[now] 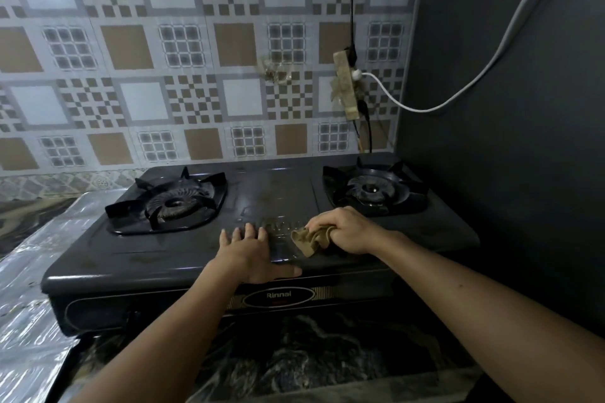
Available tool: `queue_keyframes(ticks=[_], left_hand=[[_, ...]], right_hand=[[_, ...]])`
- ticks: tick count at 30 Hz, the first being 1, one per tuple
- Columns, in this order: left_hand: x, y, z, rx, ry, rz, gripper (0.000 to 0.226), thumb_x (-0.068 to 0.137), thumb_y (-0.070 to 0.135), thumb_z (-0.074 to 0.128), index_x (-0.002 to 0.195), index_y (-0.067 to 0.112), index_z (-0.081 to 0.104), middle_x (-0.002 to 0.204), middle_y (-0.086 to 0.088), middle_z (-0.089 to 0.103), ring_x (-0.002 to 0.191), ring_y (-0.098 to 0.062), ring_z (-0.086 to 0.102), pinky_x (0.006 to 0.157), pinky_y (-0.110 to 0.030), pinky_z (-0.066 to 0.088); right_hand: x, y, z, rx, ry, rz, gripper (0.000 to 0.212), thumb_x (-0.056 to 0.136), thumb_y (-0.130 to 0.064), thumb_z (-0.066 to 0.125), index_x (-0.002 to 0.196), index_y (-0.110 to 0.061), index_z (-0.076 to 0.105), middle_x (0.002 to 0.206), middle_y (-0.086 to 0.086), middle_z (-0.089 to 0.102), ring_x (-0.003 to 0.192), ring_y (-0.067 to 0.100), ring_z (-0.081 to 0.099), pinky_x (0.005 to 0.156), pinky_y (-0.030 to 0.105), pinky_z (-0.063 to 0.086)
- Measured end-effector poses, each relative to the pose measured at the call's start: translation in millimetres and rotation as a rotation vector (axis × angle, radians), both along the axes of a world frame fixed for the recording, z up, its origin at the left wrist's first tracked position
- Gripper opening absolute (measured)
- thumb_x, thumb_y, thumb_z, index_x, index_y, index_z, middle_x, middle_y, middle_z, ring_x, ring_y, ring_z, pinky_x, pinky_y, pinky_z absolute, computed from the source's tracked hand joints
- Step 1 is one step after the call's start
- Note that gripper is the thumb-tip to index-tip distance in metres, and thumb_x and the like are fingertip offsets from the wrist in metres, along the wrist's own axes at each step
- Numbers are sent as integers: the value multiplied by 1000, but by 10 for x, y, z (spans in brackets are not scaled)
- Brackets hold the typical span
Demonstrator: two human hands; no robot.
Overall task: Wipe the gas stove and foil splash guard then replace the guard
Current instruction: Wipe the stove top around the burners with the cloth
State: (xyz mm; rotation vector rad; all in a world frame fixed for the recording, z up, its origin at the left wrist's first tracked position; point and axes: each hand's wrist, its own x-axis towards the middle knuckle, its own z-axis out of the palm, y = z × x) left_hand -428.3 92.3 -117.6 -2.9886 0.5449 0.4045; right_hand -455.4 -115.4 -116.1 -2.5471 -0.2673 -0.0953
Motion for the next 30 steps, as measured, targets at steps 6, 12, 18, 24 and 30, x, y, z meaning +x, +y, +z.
queue_keyframes(ticks=[6, 12, 18, 24, 30], left_hand=[[-107, -155, 195, 74, -82, -21, 106, 69, 81, 52, 150, 17, 25, 157, -10, 24, 146, -31, 19, 114, -65, 3], [-389, -455, -30, 32, -177, -85, 110, 72, 84, 43, 154, 21, 4, 162, -6, 9, 149, -27, 9, 115, -64, 2], [-496, -576, -114, 11, -274, -26, 102, 75, 86, 25, 153, 21, 16, 160, -4, 18, 149, -24, 11, 115, -62, -4], [-494, -619, -130, 1, -255, 6, 101, 77, 85, 26, 153, 19, 15, 160, -5, 18, 148, -22, 15, 115, -63, -3], [-541, -607, -172, -46, -253, 46, 100, 76, 85, 27, 153, 21, 15, 162, -6, 13, 149, -20, 12, 114, -64, -6]], right_hand=[[-31, -292, 103, -35, 63, 96, 42, 78, 12, 46, 106, -6, 73, 117, 4, 70, 113, 11, 60, 101, 24, 44], [-105, -397, 91, -19, 31, 176, 44, 77, 10, 44, 105, -7, 73, 115, 4, 71, 111, 12, 61, 101, 30, 45], [-248, -710, 111, -39, 23, 186, 46, 77, 13, 42, 105, -8, 73, 116, 4, 70, 113, 13, 61, 103, 29, 43], [-368, -930, 152, -65, 45, 154, 48, 80, 13, 43, 114, -8, 70, 126, 3, 65, 119, 13, 56, 105, 26, 41], [-511, -1379, 204, -157, 87, 67, 45, 82, 6, 46, 114, -13, 71, 125, 0, 66, 121, 12, 56, 104, 26, 41]])
